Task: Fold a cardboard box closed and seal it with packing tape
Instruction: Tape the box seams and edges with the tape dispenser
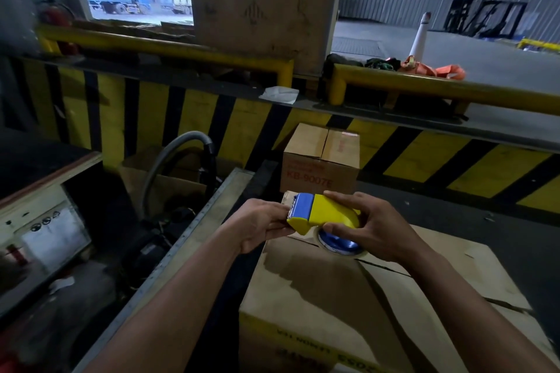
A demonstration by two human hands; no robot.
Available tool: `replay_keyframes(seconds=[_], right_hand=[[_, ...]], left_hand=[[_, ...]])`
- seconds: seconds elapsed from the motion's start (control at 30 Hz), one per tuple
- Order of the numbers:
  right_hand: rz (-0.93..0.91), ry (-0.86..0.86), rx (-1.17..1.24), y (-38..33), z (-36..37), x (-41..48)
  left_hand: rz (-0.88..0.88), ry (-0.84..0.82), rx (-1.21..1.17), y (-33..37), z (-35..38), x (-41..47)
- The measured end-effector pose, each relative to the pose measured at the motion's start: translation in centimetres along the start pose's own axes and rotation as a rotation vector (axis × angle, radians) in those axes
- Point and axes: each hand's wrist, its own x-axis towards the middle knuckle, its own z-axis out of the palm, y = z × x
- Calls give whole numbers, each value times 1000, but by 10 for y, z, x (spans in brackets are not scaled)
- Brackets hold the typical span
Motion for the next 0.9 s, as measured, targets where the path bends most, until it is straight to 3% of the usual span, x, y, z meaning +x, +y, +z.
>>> replay_keyframes(seconds=[0.23, 0.47, 0.9], right_hand=[[17, -82, -62, -8, -6, 5], [48, -92, -77, -13, -11, 10], [116, -243, -113, -6, -21, 5]], left_hand=[[58, 136, 159, 10, -1, 0], [63, 268, 105, 15, -9, -1], [-8, 334, 185, 5, -18, -7]])
